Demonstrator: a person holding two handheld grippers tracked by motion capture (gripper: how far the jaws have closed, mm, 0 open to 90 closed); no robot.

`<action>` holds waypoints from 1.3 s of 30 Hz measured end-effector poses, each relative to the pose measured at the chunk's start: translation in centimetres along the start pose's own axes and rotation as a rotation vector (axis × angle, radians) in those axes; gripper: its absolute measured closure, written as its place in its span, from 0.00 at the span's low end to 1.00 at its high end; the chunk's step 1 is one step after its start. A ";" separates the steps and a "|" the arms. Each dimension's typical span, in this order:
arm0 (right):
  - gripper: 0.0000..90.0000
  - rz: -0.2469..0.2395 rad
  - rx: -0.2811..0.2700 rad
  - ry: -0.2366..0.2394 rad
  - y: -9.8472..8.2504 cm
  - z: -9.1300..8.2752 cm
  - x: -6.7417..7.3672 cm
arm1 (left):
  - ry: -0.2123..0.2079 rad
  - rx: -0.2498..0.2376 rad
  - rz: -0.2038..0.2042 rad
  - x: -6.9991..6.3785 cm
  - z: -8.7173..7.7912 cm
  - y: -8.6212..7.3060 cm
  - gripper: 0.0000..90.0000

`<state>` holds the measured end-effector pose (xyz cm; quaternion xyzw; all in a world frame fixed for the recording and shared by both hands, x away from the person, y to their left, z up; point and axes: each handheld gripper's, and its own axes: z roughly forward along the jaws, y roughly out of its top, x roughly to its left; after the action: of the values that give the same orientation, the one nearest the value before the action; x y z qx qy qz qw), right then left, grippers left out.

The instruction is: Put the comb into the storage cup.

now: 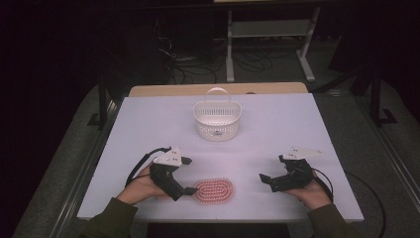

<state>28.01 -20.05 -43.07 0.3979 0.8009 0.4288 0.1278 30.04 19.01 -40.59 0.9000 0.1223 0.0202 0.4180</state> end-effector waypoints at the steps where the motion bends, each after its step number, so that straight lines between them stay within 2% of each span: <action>1: 0.00 0.001 0.000 -0.001 0.0 0.0 0.0 | 0.000 0.004 -0.001 0.0 0.0 0.0 0.01; 11: 0.00 0.000 0.000 -0.001 0.0 0.0 0.0 | 0.005 0.027 0.016 -0.1 0.1 -0.3 0.03; 32: 0.00 0.000 0.000 -0.001 0.0 0.0 0.0 | 0.001 0.120 0.055 -0.3 0.3 -0.8 0.09; 39: 0.00 0.002 0.000 -0.002 0.0 0.0 0.0 | -0.001 0.146 0.076 -0.4 0.3 -0.9 0.17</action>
<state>28.02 -20.11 -43.04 0.3991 0.8004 0.4286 0.1280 29.51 19.20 -41.45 0.9321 0.0892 0.0265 0.3500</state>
